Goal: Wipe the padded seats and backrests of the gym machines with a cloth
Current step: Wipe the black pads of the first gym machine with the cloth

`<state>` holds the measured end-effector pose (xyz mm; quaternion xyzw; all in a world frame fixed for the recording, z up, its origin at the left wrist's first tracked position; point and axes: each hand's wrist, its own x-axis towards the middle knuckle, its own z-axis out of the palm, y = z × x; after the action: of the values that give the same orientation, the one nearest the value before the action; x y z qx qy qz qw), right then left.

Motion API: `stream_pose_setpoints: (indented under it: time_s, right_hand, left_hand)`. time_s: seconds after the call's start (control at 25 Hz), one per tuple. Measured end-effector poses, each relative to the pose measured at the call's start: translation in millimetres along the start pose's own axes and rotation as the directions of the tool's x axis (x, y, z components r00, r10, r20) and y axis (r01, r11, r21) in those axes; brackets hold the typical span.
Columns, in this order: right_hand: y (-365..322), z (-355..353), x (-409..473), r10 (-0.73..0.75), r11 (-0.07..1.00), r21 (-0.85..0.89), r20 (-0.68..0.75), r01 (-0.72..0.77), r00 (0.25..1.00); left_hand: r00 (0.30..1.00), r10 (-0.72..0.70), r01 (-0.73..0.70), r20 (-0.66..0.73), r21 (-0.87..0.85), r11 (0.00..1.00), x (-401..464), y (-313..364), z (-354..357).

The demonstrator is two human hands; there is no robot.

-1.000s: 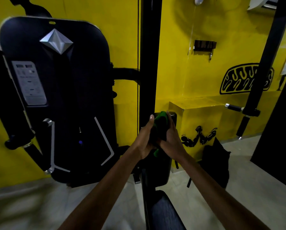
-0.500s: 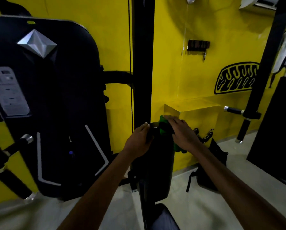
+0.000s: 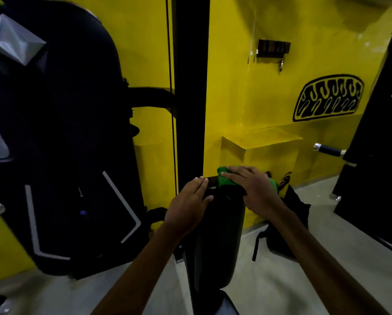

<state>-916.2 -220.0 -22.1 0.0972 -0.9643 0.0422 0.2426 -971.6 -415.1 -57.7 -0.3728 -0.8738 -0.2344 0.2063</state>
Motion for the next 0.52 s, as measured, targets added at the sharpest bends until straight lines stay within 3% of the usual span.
stream_pose_setpoints:
  time_s: [0.08,0.2,0.4,0.52]
  right_hand:
    - [14,4,2,-0.011,0.995,0.095,-0.031,0.014,0.999]
    - [26,2,31,0.085,0.974,0.210,0.034,-0.090,0.996]
    - [33,30,-11,0.100,0.951,0.305,-0.180,-0.041,0.979]
    - [43,28,-1,0.114,0.894,0.447,-0.178,-0.023,0.977]
  left_hand:
    - [0.999,0.026,-0.026,0.033,-0.001,1.000,2,-1,-4]
    - [0.993,0.056,-0.059,0.102,0.023,0.998,12,-2,-9]
    - [0.988,0.055,-0.071,0.141,0.112,0.991,25,10,6]
    - [0.985,0.035,-0.071,0.170,0.214,0.974,35,16,13]
